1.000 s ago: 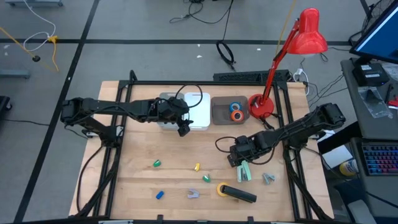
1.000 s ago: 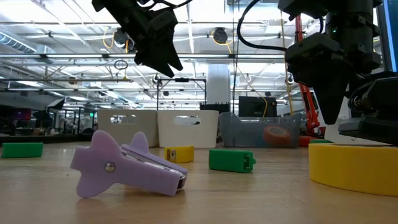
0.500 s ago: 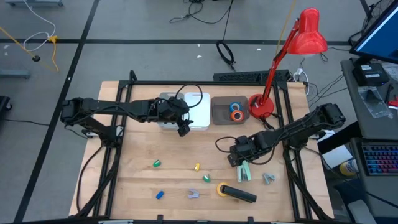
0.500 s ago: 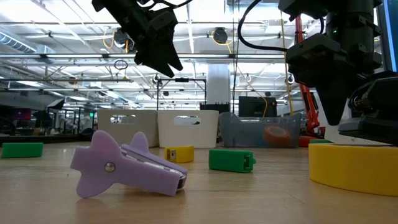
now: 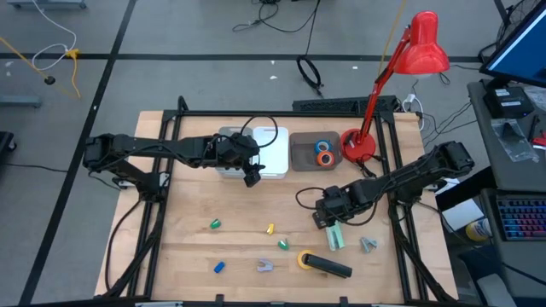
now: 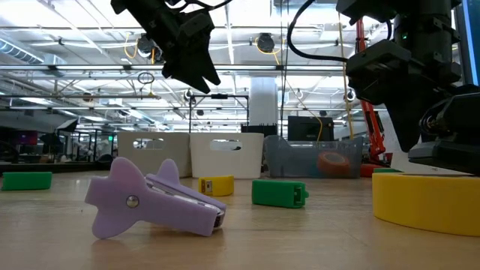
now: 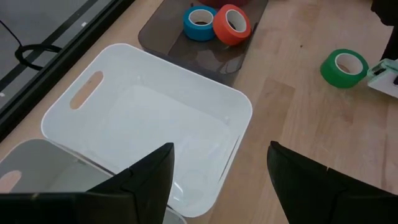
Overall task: Pick and place Stapler, Stapler remover, tape
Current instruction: Put the blue stapler into the grey bin
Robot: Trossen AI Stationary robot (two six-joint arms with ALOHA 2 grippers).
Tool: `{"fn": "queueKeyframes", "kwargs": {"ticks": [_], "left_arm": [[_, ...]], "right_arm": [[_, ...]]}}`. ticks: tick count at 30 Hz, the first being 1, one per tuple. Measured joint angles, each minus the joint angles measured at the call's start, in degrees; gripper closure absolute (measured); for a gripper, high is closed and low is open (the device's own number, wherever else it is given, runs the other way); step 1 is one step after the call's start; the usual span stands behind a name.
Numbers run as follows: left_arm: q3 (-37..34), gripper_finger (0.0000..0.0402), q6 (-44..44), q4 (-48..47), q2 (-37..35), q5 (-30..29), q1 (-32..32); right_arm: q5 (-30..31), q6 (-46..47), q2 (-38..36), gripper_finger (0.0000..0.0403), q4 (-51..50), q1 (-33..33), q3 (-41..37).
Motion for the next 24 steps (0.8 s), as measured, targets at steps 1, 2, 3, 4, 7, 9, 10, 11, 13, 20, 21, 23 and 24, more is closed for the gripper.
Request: {"fn": "queueKeyframes", "kwargs": {"ticks": [1,2,3,4,7,9,10,11,13,20,21,23,24], "left_arm": [[0.0,0.0144,0.0,0.0,0.0,0.0,0.0],[0.0,0.0144,-0.1,0.0,0.0,0.0,0.0],[0.0,0.0144,-0.2,0.0,0.0,0.0,0.0],[0.0,0.0144,-0.2,0.0,0.0,0.0,0.0],[0.0,0.0144,-0.2,0.0,0.0,0.0,0.0],[0.0,0.0144,-0.2,0.0,0.0,0.0,0.0],[0.0,0.0144,-0.2,0.0,0.0,0.0,0.0],[0.0,0.0144,-0.2,0.0,0.0,0.0,0.0],[0.0,0.0144,-0.2,0.0,0.0,0.0,0.0],[0.0,0.0144,-0.1,0.1,0.0,0.0,0.0],[0.0,0.0144,-0.1,0.2,0.0,0.0,0.0],[0.0,0.0144,-0.1,0.3,0.0,0.0,0.0],[0.0,0.0144,-0.1,0.6,0.0,0.0,0.0]], "right_arm": [[0.0,0.0,0.0,0.0236,0.0,0.0,0.0],[0.0,0.0,0.0,0.0236,0.0,0.0,0.0],[0.0,0.0,0.0,0.0237,-0.1,0.0,0.0],[0.0,0.0,0.0,0.0239,-0.1,0.0,0.0],[0.1,0.0,0.0,0.0243,-0.1,0.0,0.0],[0.1,0.0,0.0,0.0243,-0.2,0.0,0.0],[0.1,0.0,0.0,0.0243,-0.2,0.0,0.0],[0.1,0.0,0.0,0.0243,-0.3,0.0,0.0],[0.1,0.0,0.0,0.0243,-0.3,0.0,0.0],[0.6,0.0,-1.3,0.0246,-1.3,0.0,0.0],[0.7,0.0,-1.6,0.0246,-1.4,0.0,0.0],[1.6,0.0,-2.5,0.0246,-1.8,0.0,0.0],[1.9,0.1,-3.1,0.0247,-2.0,-0.1,0.0]]}}
